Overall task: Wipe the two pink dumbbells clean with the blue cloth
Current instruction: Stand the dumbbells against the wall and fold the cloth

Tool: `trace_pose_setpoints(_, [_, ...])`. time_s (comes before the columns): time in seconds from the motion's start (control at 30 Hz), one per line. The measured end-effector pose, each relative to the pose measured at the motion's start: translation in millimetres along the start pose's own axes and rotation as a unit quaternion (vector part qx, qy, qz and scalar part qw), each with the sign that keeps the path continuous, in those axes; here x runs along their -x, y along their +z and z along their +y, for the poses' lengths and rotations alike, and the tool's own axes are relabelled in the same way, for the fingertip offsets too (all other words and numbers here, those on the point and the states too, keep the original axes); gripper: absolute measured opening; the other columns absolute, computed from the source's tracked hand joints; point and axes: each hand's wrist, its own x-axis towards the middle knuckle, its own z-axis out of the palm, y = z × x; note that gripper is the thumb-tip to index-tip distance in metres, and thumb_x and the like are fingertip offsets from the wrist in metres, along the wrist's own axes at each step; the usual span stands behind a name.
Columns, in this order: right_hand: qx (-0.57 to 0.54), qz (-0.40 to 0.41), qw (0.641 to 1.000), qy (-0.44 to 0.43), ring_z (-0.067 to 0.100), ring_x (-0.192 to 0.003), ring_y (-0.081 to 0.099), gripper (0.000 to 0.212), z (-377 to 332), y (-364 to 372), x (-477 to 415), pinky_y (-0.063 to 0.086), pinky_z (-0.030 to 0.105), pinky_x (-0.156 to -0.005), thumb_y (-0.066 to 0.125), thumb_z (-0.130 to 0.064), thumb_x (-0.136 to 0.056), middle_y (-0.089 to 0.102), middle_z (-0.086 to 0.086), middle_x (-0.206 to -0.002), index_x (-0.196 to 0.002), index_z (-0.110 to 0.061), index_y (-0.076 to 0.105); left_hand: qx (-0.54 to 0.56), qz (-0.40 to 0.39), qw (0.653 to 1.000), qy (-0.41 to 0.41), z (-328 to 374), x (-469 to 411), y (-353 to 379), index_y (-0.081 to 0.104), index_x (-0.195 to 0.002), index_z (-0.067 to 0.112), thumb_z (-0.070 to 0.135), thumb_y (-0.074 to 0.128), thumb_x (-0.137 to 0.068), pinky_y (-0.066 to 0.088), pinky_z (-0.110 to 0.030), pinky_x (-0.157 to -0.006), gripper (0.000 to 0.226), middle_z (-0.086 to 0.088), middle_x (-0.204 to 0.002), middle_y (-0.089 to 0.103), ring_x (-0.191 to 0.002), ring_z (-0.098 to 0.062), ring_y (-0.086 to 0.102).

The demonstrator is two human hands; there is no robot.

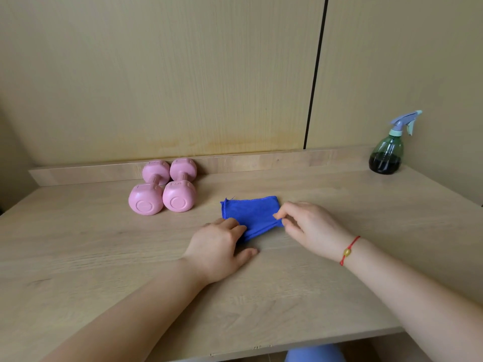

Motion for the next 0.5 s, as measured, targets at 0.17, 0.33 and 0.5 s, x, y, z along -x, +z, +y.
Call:
trace_pose_setpoints(0.17, [-0.06, -0.099, 0.989, 0.094, 0.0, -0.055, 0.043, 0.01, 1.8, -5.7, -10.1, 0.034, 0.014, -0.055, 0.045, -0.016, -0.098, 0.048, -0.013, -0.06, -0.097, -0.02, 0.054, 0.035, 0.024, 0.999, -0.009, -3.9, -10.8, 1.0, 0.068, -0.091, 0.017, 0.023, 0.036, -0.074, 0.049, -0.032, -0.057, 0.036, 0.001, -0.079, 0.065, -0.071, -0.028, 0.063])
trace_pose_setpoints(0.33, [-0.182, -0.092, 0.954, 0.219, 0.011, -0.065, 0.051, 0.017, 9.7, -4.7, -31.3, 0.046, 0.024, -0.065, 0.045, -0.009, -0.095, 0.055, -0.009, -0.069, -0.089, -0.018, 0.057, 0.239, -0.018, 0.961, -0.135, -15.8, -30.6, -17.7, 0.06, -0.117, 0.022, 0.011, 0.052, -0.087, 0.048, -0.03, -0.076, 0.033, 0.005, -0.098, 0.066, -0.084, -0.015, 0.058])
trace_pose_setpoints(0.5, [-0.261, -0.051, 0.908, 0.322, 0.029, -0.063, 0.068, 0.02, 24.7, 7.1, -61.3, 0.059, 0.04, -0.064, 0.039, -0.006, -0.095, 0.062, 0.009, -0.072, -0.092, -0.01, 0.059, 0.285, -0.005, 0.936, -0.204, -35.0, -74.9, -14.1, 0.054, -0.129, 0.018, 0.02, 0.057, -0.094, 0.044, -0.025, -0.079, 0.034, 0.0, -0.104, 0.062, -0.091, -0.015, 0.058])
